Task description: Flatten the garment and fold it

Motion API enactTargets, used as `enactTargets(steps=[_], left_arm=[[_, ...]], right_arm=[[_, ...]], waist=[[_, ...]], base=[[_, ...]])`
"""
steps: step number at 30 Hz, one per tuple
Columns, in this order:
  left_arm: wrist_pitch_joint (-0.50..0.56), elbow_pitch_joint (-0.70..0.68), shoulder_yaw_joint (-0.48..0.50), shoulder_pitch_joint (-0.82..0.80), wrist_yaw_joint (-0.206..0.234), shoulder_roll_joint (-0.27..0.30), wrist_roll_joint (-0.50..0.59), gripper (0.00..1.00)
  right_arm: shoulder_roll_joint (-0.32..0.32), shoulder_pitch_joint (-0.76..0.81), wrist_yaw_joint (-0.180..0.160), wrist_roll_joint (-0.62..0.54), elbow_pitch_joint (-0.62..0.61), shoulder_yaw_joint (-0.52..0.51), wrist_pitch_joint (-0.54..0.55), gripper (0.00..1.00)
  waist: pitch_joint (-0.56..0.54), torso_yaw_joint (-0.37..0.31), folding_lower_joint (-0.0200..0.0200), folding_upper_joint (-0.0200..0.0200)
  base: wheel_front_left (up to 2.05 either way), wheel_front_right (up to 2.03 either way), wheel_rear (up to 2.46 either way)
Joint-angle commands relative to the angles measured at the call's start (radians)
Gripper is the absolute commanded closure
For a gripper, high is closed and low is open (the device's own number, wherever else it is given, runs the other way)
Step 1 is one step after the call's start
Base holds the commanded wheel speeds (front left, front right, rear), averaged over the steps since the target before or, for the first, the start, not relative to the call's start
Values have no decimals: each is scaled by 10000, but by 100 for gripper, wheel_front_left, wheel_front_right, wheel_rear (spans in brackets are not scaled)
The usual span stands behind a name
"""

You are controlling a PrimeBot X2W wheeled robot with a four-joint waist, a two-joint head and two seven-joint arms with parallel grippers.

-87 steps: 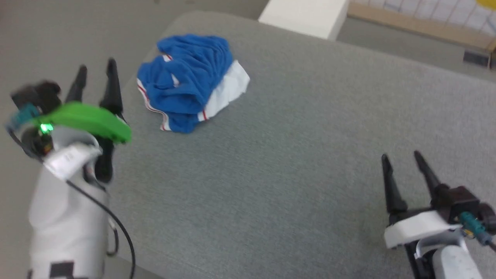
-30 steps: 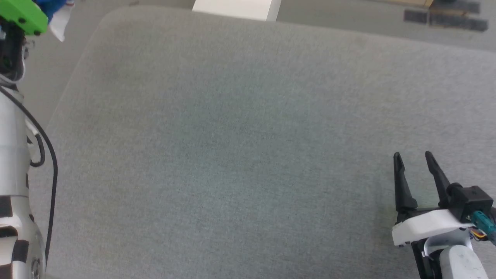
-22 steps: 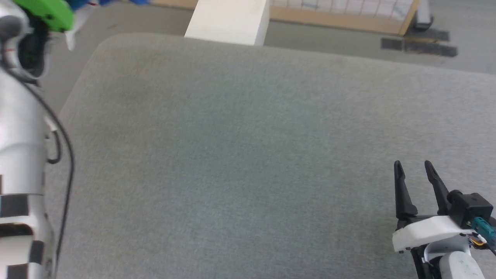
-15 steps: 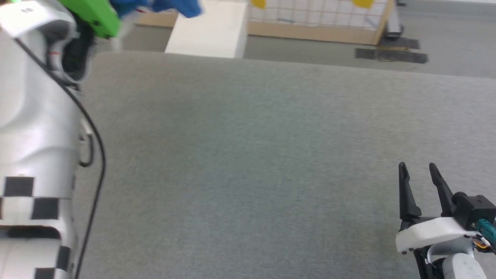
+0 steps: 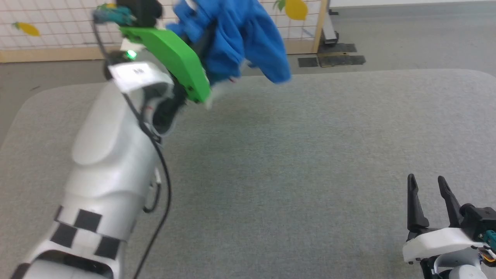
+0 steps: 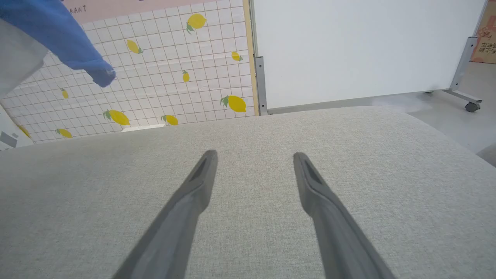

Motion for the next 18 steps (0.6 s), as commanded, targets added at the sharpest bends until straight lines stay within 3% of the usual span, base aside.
enactTargets(steps=[1,7,18], left_arm=[[-21,-36,-170,287,-66,-96,-149,100],[845,482,-1398,1101,-66,-384,-301,100],[3552,2652,-3335,2365,-53,-843,-338,100]], right_arm=[[4,91,-15,74,-26,-8,-58,0],[5,77,-15,68,-74,-44,-58,0],[5,-30,-15,96,-138,54,-58,0]], waist=[[-1,-249,1,-1],[212,-267,1,-1],[661,-136,1,-1]], base=[[0,0,0],[0,0,0],[0,0,0]])
